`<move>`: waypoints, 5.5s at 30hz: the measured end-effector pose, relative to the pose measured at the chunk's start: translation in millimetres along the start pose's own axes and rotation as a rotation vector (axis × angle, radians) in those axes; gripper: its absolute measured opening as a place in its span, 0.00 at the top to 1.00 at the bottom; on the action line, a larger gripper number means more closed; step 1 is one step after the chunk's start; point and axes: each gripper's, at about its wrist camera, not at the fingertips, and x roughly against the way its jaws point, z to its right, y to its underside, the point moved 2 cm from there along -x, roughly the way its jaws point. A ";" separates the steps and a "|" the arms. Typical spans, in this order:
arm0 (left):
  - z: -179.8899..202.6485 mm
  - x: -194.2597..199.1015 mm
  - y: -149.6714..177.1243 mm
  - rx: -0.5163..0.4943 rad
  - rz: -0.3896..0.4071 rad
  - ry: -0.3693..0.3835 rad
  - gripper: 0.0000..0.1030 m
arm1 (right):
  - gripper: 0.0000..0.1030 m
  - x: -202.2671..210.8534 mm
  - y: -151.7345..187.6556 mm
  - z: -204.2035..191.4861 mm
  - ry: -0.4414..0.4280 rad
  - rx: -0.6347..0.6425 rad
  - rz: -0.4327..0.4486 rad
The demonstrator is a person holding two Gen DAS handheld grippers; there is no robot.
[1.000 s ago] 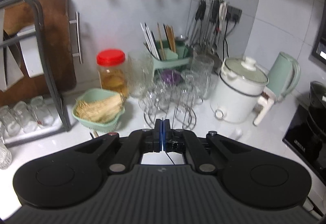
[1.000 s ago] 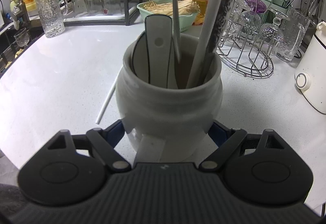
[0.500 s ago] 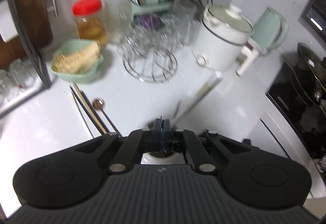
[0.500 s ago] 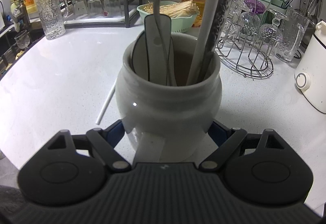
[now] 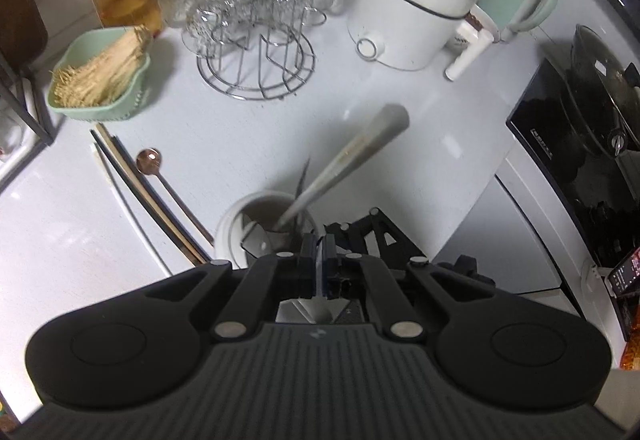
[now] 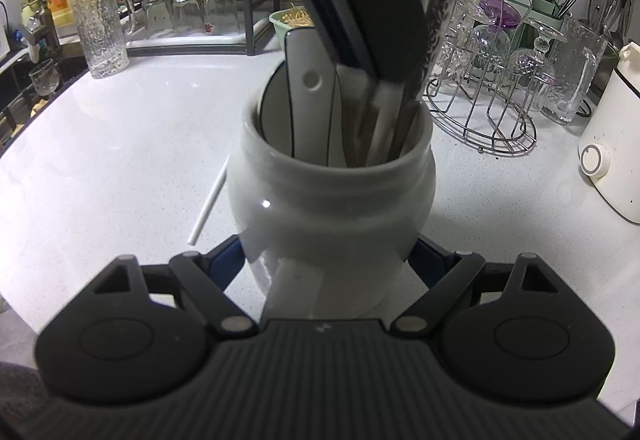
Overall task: Organize utensils
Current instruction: 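Lower the silver fork into the jar and open left gripper, then move left gripper back to the thin white stick on the counter, then close left gripper on the thin white stick and lift it, then carry the thin white stick with left gripper toward the jar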
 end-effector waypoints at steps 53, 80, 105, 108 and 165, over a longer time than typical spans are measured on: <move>-139.1 -46.9 144.1 0.544 0.262 -0.124 0.55 | 0.13 -0.1 -2.6 0.6 0.004 -0.001 -0.050; -87.7 -69.3 131.7 0.545 0.180 -0.285 1.00 | 0.13 0.7 0.2 14.1 -0.096 0.094 -0.024; -129.8 -37.5 125.0 0.691 0.292 -0.292 0.71 | 0.13 3.1 2.0 17.7 -0.132 0.143 -0.013; -148.3 -45.3 99.0 0.658 0.313 -0.304 0.71 | 0.13 3.0 1.7 17.6 -0.132 0.140 -0.015; -100.4 -62.0 157.4 0.735 0.210 -0.273 0.92 | 0.13 -0.6 -3.6 18.9 -0.161 0.174 -0.034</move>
